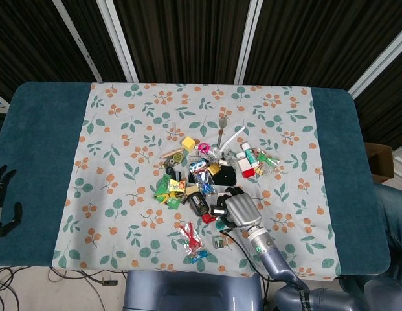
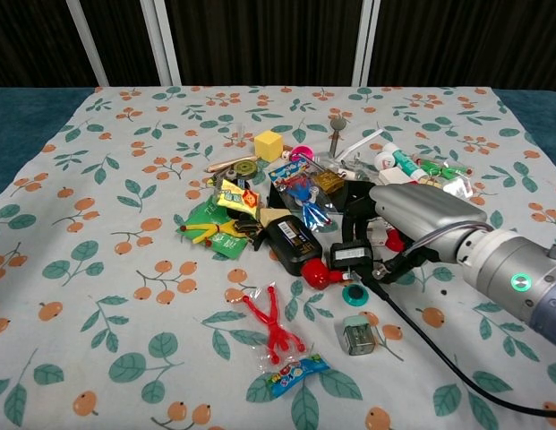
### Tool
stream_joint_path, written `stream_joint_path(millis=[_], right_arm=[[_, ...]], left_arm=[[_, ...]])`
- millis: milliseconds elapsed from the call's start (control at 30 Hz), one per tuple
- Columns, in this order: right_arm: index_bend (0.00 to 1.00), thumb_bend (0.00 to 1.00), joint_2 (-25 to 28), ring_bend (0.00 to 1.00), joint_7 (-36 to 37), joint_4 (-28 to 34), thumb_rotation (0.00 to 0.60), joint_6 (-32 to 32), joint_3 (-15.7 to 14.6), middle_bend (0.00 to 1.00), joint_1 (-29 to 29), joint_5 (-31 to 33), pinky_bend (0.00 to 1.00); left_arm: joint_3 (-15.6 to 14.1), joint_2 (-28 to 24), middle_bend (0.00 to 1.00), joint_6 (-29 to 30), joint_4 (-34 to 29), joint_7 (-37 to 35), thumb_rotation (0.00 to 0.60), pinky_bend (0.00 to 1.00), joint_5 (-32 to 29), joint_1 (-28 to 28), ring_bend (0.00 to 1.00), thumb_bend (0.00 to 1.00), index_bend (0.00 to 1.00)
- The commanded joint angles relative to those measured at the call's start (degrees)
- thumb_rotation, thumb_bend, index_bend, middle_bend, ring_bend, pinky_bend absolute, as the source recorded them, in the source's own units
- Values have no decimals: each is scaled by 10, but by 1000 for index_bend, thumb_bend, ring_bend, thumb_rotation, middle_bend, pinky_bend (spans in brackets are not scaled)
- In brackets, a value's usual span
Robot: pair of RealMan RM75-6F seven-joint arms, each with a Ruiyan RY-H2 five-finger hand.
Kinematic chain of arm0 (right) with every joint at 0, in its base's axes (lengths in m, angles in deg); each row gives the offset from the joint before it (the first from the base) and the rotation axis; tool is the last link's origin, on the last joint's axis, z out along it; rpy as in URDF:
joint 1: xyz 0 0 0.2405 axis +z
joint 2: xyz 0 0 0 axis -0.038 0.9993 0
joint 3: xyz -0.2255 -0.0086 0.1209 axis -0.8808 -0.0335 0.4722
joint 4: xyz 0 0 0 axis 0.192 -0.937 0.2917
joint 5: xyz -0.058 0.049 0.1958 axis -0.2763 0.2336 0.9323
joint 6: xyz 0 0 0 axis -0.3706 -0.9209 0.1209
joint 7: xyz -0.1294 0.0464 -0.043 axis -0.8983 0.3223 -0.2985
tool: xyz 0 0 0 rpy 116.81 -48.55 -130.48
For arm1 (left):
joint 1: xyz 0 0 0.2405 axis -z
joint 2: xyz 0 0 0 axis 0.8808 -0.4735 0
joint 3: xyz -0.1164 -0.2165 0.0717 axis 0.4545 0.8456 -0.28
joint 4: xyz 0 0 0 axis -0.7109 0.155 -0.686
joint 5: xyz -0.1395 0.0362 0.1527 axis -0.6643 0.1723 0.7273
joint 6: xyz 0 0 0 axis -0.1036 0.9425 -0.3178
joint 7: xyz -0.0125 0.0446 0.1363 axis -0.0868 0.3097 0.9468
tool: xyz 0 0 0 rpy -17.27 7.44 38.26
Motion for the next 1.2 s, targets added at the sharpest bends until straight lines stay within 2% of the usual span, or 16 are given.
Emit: stream_joint_path(millis=[33,300,500,700,867,1000,1200], right_arm=[[487,391,2,258,1,2,600,-2,0,525,-1,0,229],[491,394,31,270,24,36,600,-14,4,531,-8,-6,229],[491,393,80,270,61,90,600,-28,10,531,-16,-16,229],[491,394,138,270,130,141,600,-34,29,529,-27,-14,229],[490,393,196,270,230,182,600,-19,45,523,-33,-11,229],[490,393,250,270,339,210,600,-13,57,523,-44,-24,229],[490,393,320,270,476,229,600,-18,74,521,-57,-46,229]], left_arm=[[0,0,0,-1,0,0,600,44,0,0,0,558,66],[0,0,0,-1,1,-1,600,45,-1,0,0,558,66],[0,0,0,-1,-1,1,600,45,-1,0,0,558,66],[-1,0,0,-1,0,1,600,45,-1,-1,0,558,66],[-1,1,0,0,0,1,600,45,-1,-1,0,558,66],[-1,1,0,1,0,2,600,45,0,-2,0,558,66],[-1,1,0,2,0,1,600,45,0,-3,0,558,66]])
